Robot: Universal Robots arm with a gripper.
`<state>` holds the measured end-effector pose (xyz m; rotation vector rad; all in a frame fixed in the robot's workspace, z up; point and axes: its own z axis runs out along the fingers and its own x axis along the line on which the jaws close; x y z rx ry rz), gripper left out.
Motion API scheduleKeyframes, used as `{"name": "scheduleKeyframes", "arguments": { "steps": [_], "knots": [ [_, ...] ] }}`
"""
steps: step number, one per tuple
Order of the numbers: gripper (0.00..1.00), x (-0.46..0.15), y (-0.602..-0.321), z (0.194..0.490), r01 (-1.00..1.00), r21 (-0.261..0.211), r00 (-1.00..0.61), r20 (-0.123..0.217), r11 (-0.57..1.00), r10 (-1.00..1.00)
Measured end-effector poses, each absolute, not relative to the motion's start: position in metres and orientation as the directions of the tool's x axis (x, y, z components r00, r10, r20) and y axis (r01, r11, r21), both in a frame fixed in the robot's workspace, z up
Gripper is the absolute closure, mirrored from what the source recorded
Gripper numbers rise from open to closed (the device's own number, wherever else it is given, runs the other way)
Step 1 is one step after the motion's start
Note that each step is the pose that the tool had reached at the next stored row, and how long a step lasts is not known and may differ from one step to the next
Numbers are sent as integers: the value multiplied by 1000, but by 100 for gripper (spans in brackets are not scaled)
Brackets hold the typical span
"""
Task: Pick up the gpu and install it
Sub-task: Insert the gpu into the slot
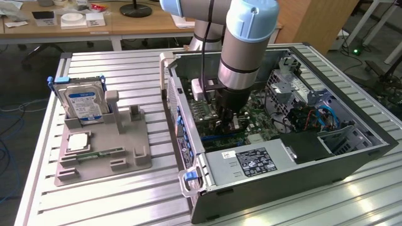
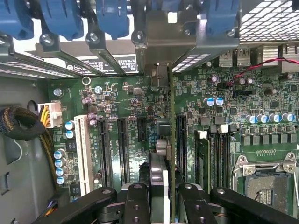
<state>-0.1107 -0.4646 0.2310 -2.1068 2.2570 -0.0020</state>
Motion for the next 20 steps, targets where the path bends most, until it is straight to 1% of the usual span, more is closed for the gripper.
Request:
{"name": "scheduleKeyframes", "arguments": {
  "steps": [20],
  "knots": [
    [71,-112,-464,231,-997,-38,-68,-38,69,-997]
  ]
}}
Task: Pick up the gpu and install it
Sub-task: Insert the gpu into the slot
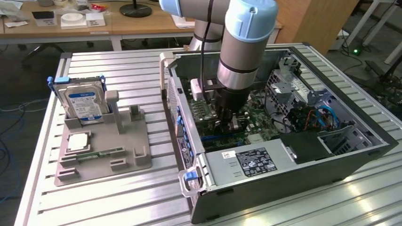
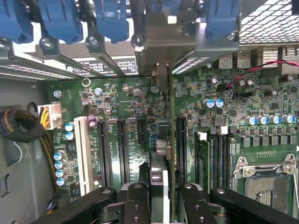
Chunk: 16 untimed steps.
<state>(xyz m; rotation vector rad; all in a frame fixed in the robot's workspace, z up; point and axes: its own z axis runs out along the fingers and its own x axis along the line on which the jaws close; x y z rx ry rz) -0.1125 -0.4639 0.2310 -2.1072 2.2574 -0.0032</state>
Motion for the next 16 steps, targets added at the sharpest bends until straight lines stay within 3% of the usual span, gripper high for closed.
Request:
{"name": "scheduleKeyframes", "arguments": {
  "steps": [16],
  "knots": [
    [71,-111,-462,230,-997,-38,-68,-38,69,-997]
  ]
}}
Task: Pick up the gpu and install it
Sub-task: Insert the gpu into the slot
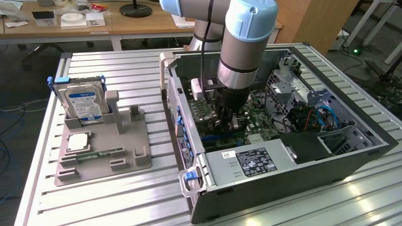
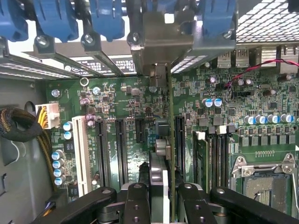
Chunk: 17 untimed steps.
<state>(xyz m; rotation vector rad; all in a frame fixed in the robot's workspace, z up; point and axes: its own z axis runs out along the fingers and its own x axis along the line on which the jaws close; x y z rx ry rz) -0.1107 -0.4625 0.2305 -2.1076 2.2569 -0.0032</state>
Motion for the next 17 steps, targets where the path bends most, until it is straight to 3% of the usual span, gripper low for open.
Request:
{"name": "scheduleKeyframes", "arguments": {
  "steps": [17],
  "knots": [
    [71,-112,-462,229,-997,-38,-68,-38,70,-997]
  ]
}}
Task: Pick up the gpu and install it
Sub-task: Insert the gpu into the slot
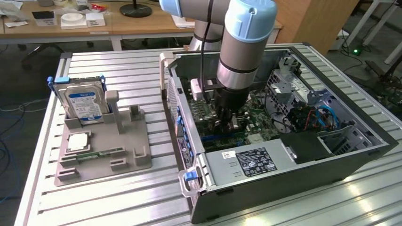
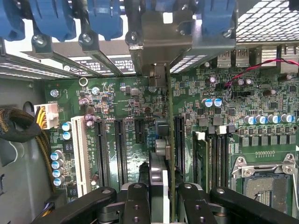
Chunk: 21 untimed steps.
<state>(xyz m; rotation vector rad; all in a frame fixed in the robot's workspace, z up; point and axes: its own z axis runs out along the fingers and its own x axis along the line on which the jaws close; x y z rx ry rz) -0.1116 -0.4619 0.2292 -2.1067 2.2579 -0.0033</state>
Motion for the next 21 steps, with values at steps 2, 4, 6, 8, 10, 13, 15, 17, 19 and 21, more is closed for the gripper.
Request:
{"name": "scheduleKeyframes", "arguments": {
  "steps": [2,4,6,8,10,13,15,17,19,21],
  "knots": [
    [71,-112,-462,229,-997,-38,-68,-38,70,-997],
    [71,-112,-461,229,-997,-38,-68,-38,70,-997],
    [71,-112,-461,229,-997,-38,-68,-38,70,-997],
    [71,-112,-461,229,-997,-38,-68,-38,70,-997],
    [71,-112,-461,229,-997,-38,-68,-38,70,-997],
    [71,-112,-461,228,-997,-38,-68,-38,70,-997],
    [71,-112,-461,227,-997,-38,-68,-38,70,-997],
    [71,-112,-461,227,-997,-38,-69,-38,70,-997],
    [71,-112,-461,227,-997,-38,-68,-38,70,-997],
    [71,-112,-462,227,-997,-38,-69,-38,70,-997]
  ]
}}
